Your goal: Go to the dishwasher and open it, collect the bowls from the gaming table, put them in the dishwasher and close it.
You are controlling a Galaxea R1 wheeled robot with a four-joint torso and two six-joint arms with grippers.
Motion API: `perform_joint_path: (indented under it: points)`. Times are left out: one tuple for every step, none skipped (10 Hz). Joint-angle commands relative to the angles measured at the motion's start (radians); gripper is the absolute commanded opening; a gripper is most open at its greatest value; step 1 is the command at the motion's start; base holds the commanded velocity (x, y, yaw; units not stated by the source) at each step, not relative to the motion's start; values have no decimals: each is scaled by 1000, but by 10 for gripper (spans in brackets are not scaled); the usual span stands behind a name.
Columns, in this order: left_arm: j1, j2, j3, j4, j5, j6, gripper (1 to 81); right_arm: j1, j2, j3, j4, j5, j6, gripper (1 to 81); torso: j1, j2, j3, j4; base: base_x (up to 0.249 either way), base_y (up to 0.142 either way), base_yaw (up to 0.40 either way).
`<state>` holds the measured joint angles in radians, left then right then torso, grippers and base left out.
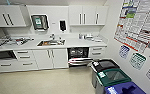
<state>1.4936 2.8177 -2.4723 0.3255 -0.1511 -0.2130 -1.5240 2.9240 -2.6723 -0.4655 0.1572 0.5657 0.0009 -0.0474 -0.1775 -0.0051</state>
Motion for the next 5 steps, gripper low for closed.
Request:
perform_joint_path:
  points:
    - [-29, -16, 6, -3, 42, -2, 10, 31, -12, 0, -7, -41, -1, 10, 0, 0, 0, 0, 138, 0, 0]
    - [-29, -16, 6, -3, 44, -2, 10, 32, -12, 0, -7, -42, -1, 10, 0, 0, 0, 0, 138, 0, 0]
    - [-29, -16, 6, -5, 44, -2, 10, 32, -12, 0, -7, -42, -1, 10, 0, 0, 0, 0, 138, 0, 0]
    - [-29, -18, 6, -3, 44, -2, 10, 32, -11, 0, -7, -44, -1, 10, 0, 0, 0, 0, 138, 0, 0]
    - [-29, -18, 6, -3, 44, -2, 10, 35, -10, 0, -7, -45, -1, 10, 0, 0, 0, 0, 138, 0, 0]
